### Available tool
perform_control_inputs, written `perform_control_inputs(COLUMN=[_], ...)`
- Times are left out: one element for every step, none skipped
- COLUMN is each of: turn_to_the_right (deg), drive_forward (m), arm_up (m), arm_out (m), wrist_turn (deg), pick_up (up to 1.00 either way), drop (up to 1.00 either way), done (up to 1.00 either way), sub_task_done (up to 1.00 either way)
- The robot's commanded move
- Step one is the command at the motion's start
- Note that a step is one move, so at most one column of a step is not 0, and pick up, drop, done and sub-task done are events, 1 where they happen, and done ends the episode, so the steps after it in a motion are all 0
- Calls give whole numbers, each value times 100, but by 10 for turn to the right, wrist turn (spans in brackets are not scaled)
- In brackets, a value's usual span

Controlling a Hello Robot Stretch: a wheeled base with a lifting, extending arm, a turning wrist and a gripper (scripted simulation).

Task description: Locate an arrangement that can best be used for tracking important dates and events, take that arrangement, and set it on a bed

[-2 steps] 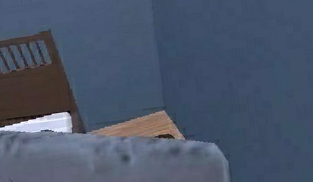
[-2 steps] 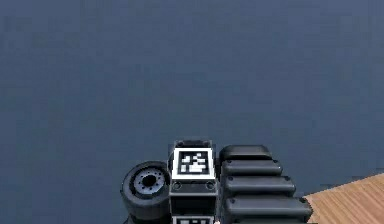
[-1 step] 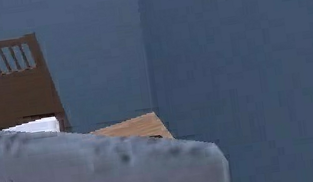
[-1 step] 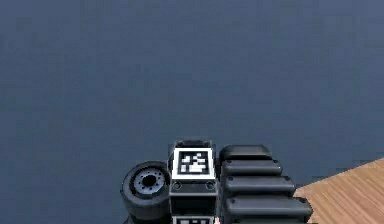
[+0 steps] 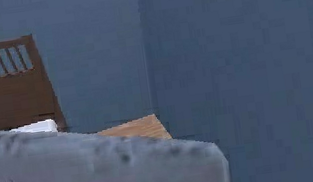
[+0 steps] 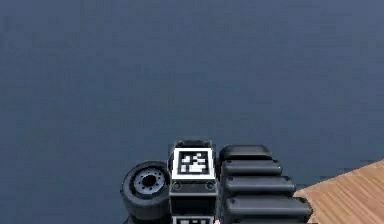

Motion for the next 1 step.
perform_control_inputs(turn_to_the_right=[-150], drive_forward=[0], arm_up=[0], arm_out=[0], wrist_turn=[0], pick_up=[0], drop=[0], done=[0], sub_task_done=[0])
